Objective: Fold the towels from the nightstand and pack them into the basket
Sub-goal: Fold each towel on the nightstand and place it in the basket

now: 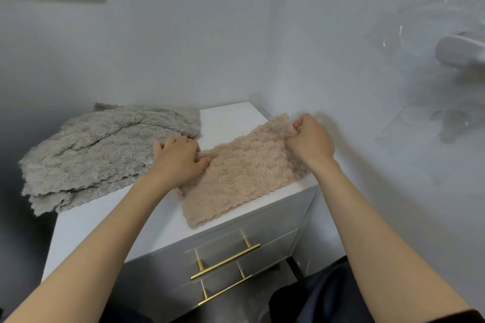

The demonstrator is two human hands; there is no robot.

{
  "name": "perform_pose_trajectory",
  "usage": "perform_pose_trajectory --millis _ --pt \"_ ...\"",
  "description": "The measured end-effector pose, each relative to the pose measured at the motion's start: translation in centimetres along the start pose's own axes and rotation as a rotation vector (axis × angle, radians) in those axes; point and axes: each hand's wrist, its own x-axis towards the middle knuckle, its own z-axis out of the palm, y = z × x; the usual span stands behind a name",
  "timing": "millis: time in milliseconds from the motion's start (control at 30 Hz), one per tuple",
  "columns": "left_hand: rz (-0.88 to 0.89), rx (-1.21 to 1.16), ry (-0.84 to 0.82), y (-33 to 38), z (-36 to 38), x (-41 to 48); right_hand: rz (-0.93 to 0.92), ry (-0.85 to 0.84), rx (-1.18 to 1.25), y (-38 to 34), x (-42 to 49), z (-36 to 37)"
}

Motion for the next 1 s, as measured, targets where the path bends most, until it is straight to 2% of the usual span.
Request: perform_pose_trajectory --millis 133,300,433,567,667,867,1000 --pt "0.031 -0.258 0.001 0.6 -0.8 -0.5 -0.07 0.152 0.028 -1.4 1.3 1.3" --pt "-0.082 -0.566 -0.069 1.1 -0.8 -1.1 -0.143 0.196 0.128 -4.3 2.6 3.3" --pt "-0.239 -0.85 -0.197 1.4 -0.9 -1.5 -0.254 0.157 0.258 -6.8 3.5 5.0" --pt "-0.326 -1.201 -0.364 1.8 -1.5 -2.2 -0.377 0.01 0.458 -8.2 4.0 6.3" --pt "-0.297 -1.109 -0.329 1.7 -1.2 -2.4 -0.435 -0.115 0.464 -8.2 4.1 6.7" --pt "-0.032 -0.414 -0.063 1.3 0.0 -3.0 -0.431 -0.267 0.315 -6.4 4.0 5.9" --pt "0.091 -0.304 0.024 1.7 -0.4 -3.4 -0.445 -0.363 0.234 -5.4 2.5 3.9"
